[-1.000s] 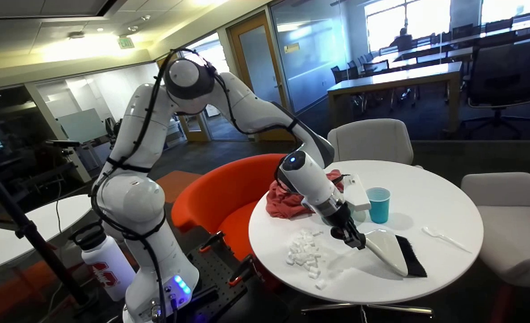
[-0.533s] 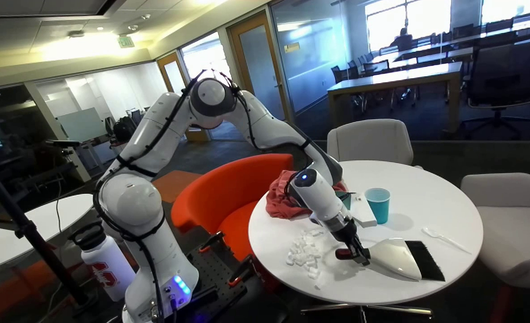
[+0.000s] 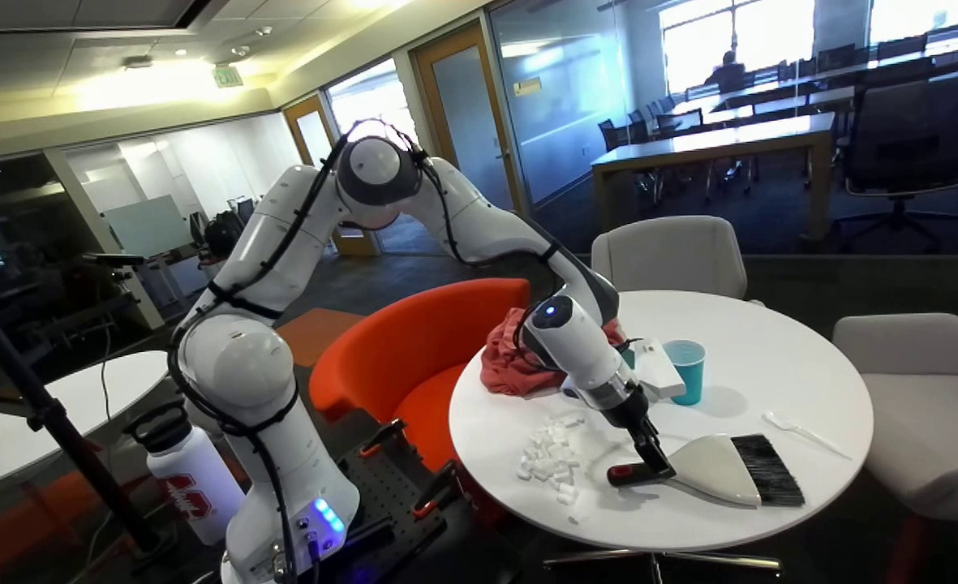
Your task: Sweep the white things on the table to the left
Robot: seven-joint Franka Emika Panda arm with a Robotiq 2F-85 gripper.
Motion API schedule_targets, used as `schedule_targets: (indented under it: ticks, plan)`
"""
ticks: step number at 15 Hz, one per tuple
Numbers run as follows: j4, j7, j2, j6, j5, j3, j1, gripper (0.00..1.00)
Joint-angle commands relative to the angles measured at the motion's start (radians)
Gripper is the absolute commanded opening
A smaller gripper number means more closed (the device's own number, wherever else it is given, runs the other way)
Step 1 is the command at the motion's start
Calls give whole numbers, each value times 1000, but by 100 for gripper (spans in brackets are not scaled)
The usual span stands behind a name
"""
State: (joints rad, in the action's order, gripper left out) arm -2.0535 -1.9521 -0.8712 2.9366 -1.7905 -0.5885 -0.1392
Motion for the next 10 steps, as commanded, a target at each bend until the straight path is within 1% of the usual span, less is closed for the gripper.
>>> schedule_targets:
  ticks: [1,3,5,10]
  plan:
    - [-204,26,215,-52,120,-51,-31,100]
    - [-299,16,313,-88,220,-84,-46,100]
    - [-372,11,402,-112,291,-124,-67,100]
    - [-489,-6,581,-120,417,-198,-114,100]
